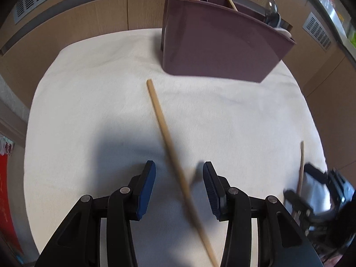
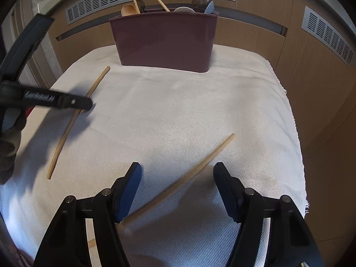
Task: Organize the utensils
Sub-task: 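Move the left gripper over one chopstick while the right gripper approaches the other, then grasp a chopstick with the left gripper while the right gripper grasps the other chopstick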
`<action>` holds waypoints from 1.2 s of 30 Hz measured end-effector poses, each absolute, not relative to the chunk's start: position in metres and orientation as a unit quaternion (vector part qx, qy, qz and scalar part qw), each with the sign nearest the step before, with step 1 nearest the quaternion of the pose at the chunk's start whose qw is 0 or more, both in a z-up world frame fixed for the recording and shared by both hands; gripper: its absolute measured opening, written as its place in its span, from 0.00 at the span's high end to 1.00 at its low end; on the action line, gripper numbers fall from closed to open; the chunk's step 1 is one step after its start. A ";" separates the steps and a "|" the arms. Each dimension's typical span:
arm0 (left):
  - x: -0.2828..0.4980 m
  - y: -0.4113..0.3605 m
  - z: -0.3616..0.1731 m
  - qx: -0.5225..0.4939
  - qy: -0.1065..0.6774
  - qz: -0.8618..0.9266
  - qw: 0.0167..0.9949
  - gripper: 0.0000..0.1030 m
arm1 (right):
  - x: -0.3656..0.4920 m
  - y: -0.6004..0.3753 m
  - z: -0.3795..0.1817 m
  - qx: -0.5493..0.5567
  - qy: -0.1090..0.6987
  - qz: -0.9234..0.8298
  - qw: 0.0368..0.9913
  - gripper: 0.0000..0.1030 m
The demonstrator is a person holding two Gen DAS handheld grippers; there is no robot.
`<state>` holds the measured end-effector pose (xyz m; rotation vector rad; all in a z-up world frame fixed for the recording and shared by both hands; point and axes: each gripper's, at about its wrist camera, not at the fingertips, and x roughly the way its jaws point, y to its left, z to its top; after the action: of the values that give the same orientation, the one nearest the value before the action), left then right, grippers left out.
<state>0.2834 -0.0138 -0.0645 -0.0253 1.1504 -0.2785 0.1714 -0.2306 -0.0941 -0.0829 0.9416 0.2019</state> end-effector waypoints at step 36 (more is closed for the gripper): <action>0.289 -0.055 -0.067 0.049 0.554 -0.170 0.813 0.90 | 0.174 -0.230 -0.085 -0.026 0.466 0.143 0.873 0.91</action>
<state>0.2894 -0.0546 -0.0666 0.1036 1.1827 -0.3628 0.1738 -0.2295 -0.0854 -0.0534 0.9741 0.2992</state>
